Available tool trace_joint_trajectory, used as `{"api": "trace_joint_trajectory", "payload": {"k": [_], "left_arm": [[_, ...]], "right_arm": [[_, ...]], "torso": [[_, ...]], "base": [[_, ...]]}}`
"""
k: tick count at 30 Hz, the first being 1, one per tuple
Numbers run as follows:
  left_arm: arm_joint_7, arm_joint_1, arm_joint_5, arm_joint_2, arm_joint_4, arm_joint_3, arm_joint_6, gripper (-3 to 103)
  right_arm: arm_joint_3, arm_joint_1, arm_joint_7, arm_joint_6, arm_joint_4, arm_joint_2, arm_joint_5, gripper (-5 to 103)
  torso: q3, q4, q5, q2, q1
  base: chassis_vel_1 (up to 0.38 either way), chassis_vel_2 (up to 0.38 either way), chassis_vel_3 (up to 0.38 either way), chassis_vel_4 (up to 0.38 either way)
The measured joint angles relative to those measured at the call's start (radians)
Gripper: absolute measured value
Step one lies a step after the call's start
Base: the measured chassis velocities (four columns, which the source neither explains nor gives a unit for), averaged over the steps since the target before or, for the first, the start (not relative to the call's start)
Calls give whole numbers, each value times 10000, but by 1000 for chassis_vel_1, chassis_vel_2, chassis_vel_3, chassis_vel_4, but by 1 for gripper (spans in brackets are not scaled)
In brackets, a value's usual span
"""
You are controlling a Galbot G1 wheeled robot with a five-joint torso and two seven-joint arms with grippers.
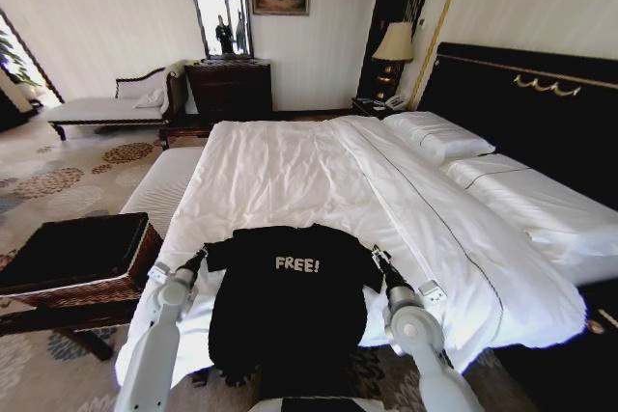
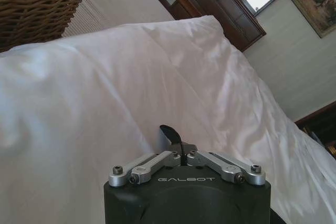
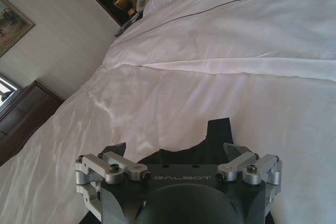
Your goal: Fold the clothes on the bed and place them into the basket.
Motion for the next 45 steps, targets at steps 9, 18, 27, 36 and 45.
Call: {"api": "trace_joint_trajectory", "payload": {"k": [9, 18, 27, 36, 45], "left_arm": [[-5, 286, -83, -11, -71, -407, -127, 0], [-245, 710, 61, -363, -553, -248, -108, 10], [-743, 2607, 559, -565, -2272, -879, -133, 47], [-909, 3789, 663, -572, -3712, -1419, -306, 74], [-918, 3689, 970, -511, -4328, -1213, -362, 100]], "right_arm": [[-36, -170, -10, -13, 155, 136, -144, 100], [116, -395, -34, -14, 383, 139, -205, 100], [306, -626, 31, -150, 509, 0, 67, 100], [476, -387, 257, -302, 92, -347, 1911, 100], [553, 162, 353, -319, -716, -567, 2660, 100]], "torso": [[0, 1, 1, 0, 0], [0, 0, 2, 0, 0], [-1, 3, 0, 1, -1], [0, 0, 2, 1, -1], [0, 0, 2, 0, -1]], "base": [[0, 0, 0, 0], [0, 0, 0, 0], [0, 0, 0, 0], [0, 0, 0, 0], [0, 0, 0, 0]]}}
